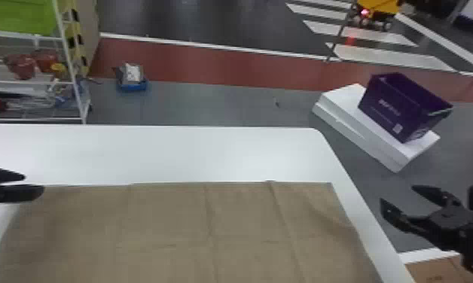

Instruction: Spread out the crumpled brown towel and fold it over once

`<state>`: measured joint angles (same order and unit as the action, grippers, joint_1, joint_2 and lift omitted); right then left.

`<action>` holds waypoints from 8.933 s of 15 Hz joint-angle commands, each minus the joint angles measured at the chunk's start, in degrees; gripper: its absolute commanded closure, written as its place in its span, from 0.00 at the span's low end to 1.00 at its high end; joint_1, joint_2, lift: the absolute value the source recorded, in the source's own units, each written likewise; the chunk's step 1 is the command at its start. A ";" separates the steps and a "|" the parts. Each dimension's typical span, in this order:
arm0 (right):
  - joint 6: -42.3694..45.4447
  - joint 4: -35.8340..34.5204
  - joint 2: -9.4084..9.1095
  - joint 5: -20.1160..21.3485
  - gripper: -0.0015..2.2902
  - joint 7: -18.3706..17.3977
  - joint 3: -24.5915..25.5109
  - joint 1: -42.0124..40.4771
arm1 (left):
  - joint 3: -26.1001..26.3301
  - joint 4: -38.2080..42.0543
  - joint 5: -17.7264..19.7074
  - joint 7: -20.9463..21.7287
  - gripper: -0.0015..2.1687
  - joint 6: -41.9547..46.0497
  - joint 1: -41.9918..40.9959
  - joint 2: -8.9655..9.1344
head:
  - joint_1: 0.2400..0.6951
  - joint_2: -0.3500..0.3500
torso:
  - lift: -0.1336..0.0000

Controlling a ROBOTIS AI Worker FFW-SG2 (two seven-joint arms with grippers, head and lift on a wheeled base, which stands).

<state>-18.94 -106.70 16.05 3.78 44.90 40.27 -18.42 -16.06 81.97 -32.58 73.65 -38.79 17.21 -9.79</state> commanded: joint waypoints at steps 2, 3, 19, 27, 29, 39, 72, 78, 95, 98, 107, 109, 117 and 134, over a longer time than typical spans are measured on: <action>-0.01 -0.09 -0.67 0.43 0.04 -0.16 -0.72 0.05 | 1.03 -2.43 -1.61 0.18 0.20 0.50 1.33 -1.55 | 1.00 0.14 | 0.08; -0.01 -0.09 -0.84 0.61 0.04 -0.43 -0.90 0.14 | 1.56 -2.95 -2.13 0.26 0.20 0.50 1.59 -1.64 | 1.00 0.15 | 0.08; 1.05 0.70 -0.40 1.31 0.04 -0.78 -0.46 0.67 | 3.84 -6.47 -6.26 -2.28 0.33 3.67 2.38 -1.29 | 1.00 0.16 | 0.08; 0.87 1.76 -0.32 1.84 0.04 -2.45 -1.25 2.42 | 3.58 -3.48 -6.35 -1.32 0.66 3.67 -0.08 -1.29 | 1.00 0.15 | 0.08; -0.71 4.31 0.47 4.56 0.04 -2.45 -3.44 6.29 | 3.23 -0.93 -6.35 -0.53 0.66 3.67 -1.75 -1.20 | 1.00 0.15 | 0.08; 0.35 21.97 1.00 8.52 0.05 -4.03 -15.75 18.51 | 2.17 3.46 -6.09 1.14 0.66 4.72 -5.00 -0.85 | 1.00 0.23 | 0.08; 20.91 16.00 1.00 5.09 0.46 10.30 -11.00 9.45 | -9.96 11.02 -1.61 6.94 0.66 17.38 -12.03 -1.37 | 1.00 0.37 | 0.08; 33.22 12.75 1.97 7.38 0.46 21.72 -9.95 1.81 | -15.14 12.43 1.38 8.53 0.66 31.09 -17.04 -1.90 | 1.00 0.46 | 0.08; 39.54 6.77 3.02 4.21 0.46 25.33 -7.93 -8.12 | -24.37 18.05 9.12 8.53 0.66 52.01 -27.59 -0.41 | 1.00 0.54 | 0.08; 40.25 6.68 2.94 4.65 0.46 26.29 -8.63 -9.09 | -24.99 17.97 11.31 8.61 0.66 58.16 -29.61 0.74 | 1.00 0.58 | 0.08; 44.11 3.69 2.94 2.28 0.46 29.19 -4.15 -12.61 | -34.21 7.68 27.22 14.77 0.66 85.58 -32.51 -0.05 | 1.00 0.60 | 0.08; 44.11 3.96 3.02 4.56 0.46 29.90 -5.64 -12.87 | -33.25 5.22 24.85 14.68 0.66 94.02 -33.21 -0.41 | 1.00 0.62 | 0.08; 43.76 0.97 2.76 3.77 0.46 32.45 -4.32 -12.96 | -34.74 2.67 21.51 14.59 0.66 112.12 -33.21 -1.46 | 1.00 0.59 | 0.08; 53.43 2.81 3.81 5.80 0.46 33.42 -0.10 -14.72 | -37.73 -4.36 20.02 16.17 0.66 126.54 -34.53 -5.33 | 1.00 0.62 | 0.08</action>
<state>34.50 -104.35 19.64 9.78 78.13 39.83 -32.69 -53.48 77.71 -12.72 89.86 87.10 -16.56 -14.79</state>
